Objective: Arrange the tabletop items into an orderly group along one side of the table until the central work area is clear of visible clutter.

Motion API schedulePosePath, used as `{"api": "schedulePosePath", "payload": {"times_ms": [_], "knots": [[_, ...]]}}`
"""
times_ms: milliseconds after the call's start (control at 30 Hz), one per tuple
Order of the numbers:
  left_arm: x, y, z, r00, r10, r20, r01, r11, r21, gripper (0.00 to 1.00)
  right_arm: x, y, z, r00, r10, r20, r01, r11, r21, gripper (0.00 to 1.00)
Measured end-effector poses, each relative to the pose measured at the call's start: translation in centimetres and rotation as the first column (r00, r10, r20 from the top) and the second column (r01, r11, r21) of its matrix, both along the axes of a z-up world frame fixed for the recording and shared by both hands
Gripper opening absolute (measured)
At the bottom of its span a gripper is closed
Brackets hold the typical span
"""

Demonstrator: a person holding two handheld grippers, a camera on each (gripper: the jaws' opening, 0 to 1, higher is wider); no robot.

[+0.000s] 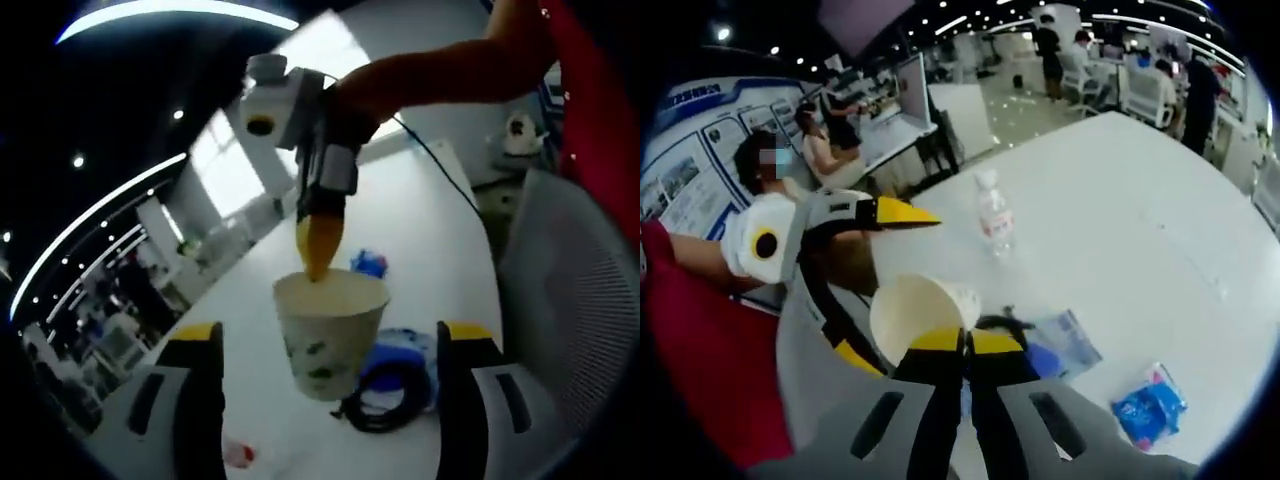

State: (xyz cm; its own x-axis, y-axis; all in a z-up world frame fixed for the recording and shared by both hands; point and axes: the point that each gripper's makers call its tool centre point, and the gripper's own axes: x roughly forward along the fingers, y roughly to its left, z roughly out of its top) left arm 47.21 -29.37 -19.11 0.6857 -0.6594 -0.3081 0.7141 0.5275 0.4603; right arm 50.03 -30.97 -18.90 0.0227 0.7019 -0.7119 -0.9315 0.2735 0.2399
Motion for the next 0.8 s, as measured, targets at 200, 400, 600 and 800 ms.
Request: {"api": "schedulePosePath", "payload": {"times_ms": [200,400,600,800], "knots": [[0.0,-0.4,0.2,1.0,-0.017,0.007,0.017,1.0,0.007,0.76,-0.7,0.3,0.2,1.0,0.021,-0.005,-0.021,1.0,0.003,0.01],[-0.2,-0.8,0.3,0.999,-0.034,-0.002,0.034,0.999,0.001,0.63,-1.0,0.4,0.4,1.0,0.027,-0.011,-0.027,1.0,0.007,0.01],[-0.3,-1.3,-0.1,0.999,-0.049,-0.013,0.049,0.999,0.007,0.57,-1.5,0.5,0.4,0.999,0.039,-0.009,-0.039,0.999,0.003,0.01],[-0.2,-1.5,-0.2,0.999,-0.052,-0.015,0.052,0.999,0.011,0.48,-1.7,0.6,0.3,0.999,0.049,-0.002,-0.049,0.999,-0.004,0.01]]}}
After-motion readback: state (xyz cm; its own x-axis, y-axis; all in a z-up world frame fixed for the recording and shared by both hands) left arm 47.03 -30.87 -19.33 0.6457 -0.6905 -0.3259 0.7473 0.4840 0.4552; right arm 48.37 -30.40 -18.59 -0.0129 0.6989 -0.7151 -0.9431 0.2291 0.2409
